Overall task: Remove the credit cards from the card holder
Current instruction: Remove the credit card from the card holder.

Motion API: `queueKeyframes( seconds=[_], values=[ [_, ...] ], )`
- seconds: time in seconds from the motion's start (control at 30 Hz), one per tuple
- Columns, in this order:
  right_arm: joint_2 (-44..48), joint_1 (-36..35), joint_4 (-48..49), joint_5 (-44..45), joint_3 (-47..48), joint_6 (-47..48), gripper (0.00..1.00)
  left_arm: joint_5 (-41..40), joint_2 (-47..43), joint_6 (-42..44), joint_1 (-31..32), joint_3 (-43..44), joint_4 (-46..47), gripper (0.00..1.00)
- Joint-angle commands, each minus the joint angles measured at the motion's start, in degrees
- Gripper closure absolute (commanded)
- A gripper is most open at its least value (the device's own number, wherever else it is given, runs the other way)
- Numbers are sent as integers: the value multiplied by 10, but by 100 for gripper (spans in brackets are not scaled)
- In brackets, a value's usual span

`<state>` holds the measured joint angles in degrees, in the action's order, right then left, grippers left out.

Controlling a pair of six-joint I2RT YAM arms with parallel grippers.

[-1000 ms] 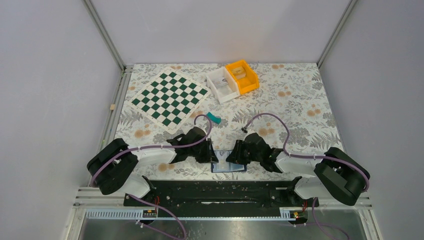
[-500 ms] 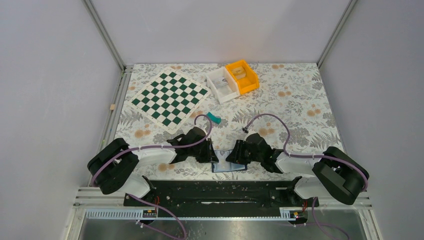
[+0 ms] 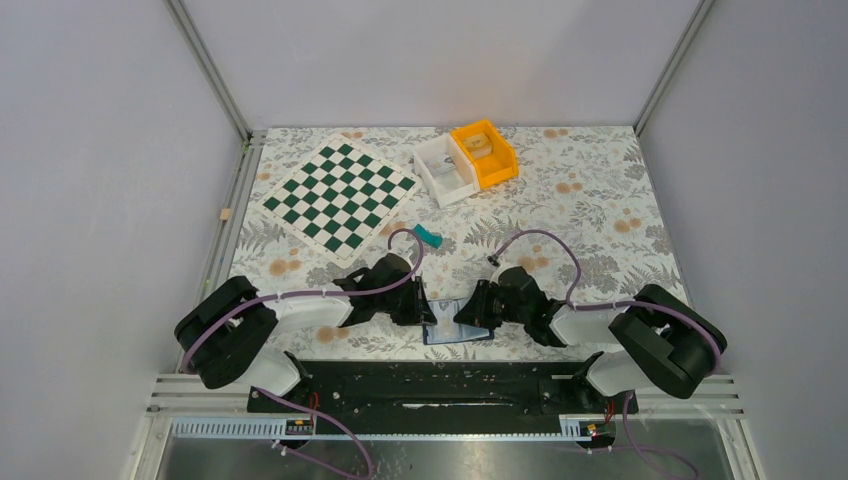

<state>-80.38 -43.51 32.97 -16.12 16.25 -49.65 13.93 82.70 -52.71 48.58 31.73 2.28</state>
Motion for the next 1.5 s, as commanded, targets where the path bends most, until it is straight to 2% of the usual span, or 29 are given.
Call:
queueKeyframes(
  seconds=[0.0, 0.13, 0.5, 0.83, 1.47],
  values=[
    [0, 7, 46, -33, -11, -5, 86, -24, 19, 16, 0, -5, -32, 80],
    [19, 17, 38, -35, -18, 6, 100, -32, 24, 17, 0, 1, -47, 79],
    [39, 49, 26, -60, -34, 11, 100, -51, 34, 17, 0, 3, -69, 79],
    [78, 83, -39, -68, -36, 20, 100, -56, 35, 18, 0, 6, -81, 80],
    [195, 99, -181, -54, -18, 32, 100, -56, 37, 26, 0, 27, -99, 80]
  ],
)
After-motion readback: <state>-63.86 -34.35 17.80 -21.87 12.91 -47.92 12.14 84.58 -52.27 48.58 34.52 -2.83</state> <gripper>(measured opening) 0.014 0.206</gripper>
